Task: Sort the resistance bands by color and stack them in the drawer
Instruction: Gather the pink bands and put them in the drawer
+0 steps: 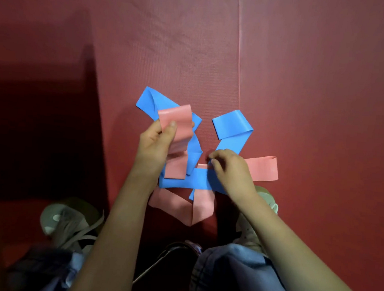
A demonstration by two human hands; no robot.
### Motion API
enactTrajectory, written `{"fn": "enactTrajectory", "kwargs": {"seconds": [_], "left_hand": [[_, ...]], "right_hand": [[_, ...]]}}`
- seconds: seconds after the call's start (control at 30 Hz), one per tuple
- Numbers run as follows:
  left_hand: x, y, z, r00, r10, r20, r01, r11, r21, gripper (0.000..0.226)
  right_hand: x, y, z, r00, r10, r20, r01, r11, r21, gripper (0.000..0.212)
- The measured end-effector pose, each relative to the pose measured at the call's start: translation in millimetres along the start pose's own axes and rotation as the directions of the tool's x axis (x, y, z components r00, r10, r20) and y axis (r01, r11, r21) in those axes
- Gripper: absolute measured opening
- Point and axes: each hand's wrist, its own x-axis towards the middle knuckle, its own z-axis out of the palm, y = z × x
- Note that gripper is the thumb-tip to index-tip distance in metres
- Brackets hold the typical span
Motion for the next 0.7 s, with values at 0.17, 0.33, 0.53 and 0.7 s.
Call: {"fn": "enactTrajectory", "kwargs": {"seconds": [0.17, 0.33, 0.53, 0.7], "left_hand": [[3.5, 6.0, 1.4, 1.0, 0.015, -0.026, -0.017, 0.998, -0.062, 0.022], [4.7, 3.8, 0.3, 0.997, -0.004, -0.075, -0.004, 0.995, -0.101, 0.015], [5.1, -2.0, 1.0, 0.993, -0.018, -0.112, 0.008, 0.996, -0.091, 0.019], [4.9, -3.4, 3.1, 0.997, -0.013, -0.079, 0.007, 0.997, -0.082, 0.02]], "right_hand": [[6.4, -14.0, -3.2, 0.984, -0.177, 0.02, 0.177, 0.959, -0.22, 0.011], [10.9, -14.0, 9.4, 0.939, -0.214, 0.27, 0.341, 0.696, -0.632, 0.027], [18.2, -10.4, 13.9, 0.921, -0.235, 0.309, 0.387, 0.638, -0.666, 0.033], [15.1, -8.7, -0.5, 0.901, -0.39, 0.191, 0.433, 0.775, -0.461, 0.02]]}}
